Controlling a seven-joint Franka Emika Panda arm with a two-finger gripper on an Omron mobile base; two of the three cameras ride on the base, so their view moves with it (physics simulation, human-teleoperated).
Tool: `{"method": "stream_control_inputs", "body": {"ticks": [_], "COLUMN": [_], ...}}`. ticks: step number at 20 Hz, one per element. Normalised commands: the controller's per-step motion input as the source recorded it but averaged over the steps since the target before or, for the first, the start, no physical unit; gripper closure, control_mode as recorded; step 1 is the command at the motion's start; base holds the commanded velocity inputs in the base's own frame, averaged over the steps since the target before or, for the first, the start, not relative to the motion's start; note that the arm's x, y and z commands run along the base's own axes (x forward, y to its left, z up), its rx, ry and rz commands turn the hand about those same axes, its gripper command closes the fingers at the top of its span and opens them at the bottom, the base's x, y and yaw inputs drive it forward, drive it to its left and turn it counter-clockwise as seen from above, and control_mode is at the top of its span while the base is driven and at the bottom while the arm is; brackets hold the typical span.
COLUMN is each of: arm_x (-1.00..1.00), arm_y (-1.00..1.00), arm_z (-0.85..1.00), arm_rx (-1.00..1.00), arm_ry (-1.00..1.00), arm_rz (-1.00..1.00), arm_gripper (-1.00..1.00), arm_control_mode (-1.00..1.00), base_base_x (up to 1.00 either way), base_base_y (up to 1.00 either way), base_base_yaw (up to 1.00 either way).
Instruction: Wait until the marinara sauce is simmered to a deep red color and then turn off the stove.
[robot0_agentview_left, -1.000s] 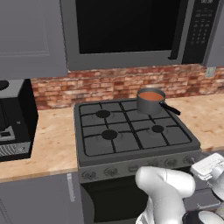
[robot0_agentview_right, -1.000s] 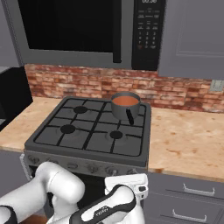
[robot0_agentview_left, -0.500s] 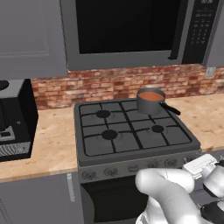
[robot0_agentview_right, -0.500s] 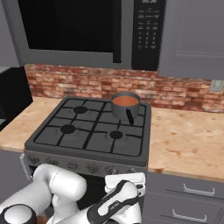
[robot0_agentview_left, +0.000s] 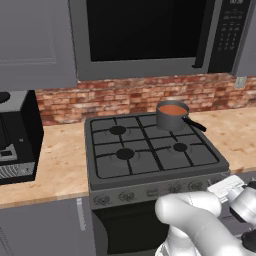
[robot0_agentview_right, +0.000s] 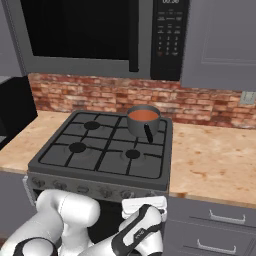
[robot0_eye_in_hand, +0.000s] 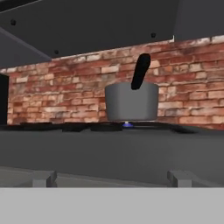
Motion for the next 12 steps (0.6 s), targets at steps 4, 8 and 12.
{"method": "stream_control_inputs", "body": {"ticks": [4, 8, 12], "arm_x": [0.19, 0.05, 0.08], "arm_y": [0.0, 0.0, 0.08], "arm_z": [-0.04, -0.07, -0.09], "arm_rx": [0.0, 0.0, 0.0], "arm_ry": [0.0, 0.0, 0.0], "arm_rz": [0.0, -0.01, -0.06], "arm_gripper": [-1.0, -1.0, -1.0], "arm_control_mode": [-1.0, -1.0, -1.0], "base_base_x": [0.0, 0.0, 0.0], "base_base_y": [0.0, 0.0, 0.0], "base_base_yaw": [0.0, 0.0, 0.0]}}
